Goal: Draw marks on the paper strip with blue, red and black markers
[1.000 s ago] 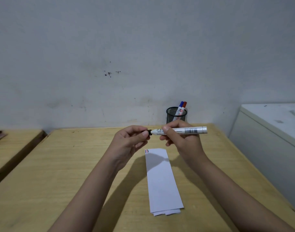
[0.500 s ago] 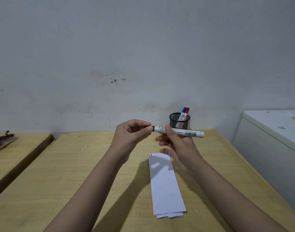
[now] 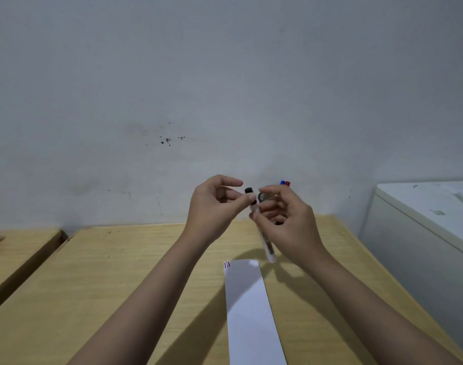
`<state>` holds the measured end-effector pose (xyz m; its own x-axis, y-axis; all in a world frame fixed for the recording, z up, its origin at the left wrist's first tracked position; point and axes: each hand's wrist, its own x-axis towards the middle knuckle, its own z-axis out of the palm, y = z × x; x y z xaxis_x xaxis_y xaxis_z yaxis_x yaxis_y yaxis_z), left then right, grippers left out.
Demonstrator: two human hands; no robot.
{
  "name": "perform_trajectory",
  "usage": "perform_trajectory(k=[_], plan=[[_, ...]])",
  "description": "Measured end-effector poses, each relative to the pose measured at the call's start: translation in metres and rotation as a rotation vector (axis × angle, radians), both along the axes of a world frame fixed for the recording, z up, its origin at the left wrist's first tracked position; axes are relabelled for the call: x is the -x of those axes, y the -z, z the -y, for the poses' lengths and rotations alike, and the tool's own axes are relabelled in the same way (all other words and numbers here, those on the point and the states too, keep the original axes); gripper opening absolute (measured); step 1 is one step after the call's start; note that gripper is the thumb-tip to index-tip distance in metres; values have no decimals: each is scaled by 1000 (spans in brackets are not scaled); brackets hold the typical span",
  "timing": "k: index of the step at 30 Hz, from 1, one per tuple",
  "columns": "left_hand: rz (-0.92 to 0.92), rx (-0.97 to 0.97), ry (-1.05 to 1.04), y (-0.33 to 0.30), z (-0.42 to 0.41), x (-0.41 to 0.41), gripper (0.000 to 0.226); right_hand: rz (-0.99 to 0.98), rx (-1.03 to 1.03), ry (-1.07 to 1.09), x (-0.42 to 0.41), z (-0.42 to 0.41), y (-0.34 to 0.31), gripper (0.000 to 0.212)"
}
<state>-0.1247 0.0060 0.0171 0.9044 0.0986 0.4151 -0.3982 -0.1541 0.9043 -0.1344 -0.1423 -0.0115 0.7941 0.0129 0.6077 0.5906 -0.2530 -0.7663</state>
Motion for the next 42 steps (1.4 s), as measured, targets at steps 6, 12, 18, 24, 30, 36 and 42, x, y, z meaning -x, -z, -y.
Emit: perform_trajectory(k=[6, 12, 18, 24, 30, 36, 42], plan=[[-14, -252, -133, 37, 19, -58, 26, 144, -146, 289, -58, 45, -22, 46], [16, -588, -124, 81, 43, -110, 44, 176, -176, 444, -114, 72, -19, 36], [83, -580, -165, 94, 59, -148, 34, 87, -30, 492, -164, 68, 14, 30], [114, -500, -196, 99, 62, -157, 31, -108, 140, 540, -183, 65, 45, 33], [88, -513, -187, 101, 61, -153, 33, -194, 241, 554, -181, 61, 57, 42], [48, -495, -116, 93, 54, -123, 43, -136, 97, 619, -156, 67, 24, 48], [182, -399, -128, 65, 40, -69, 43, 485, -330, 493, -55, 61, -90, 20]])
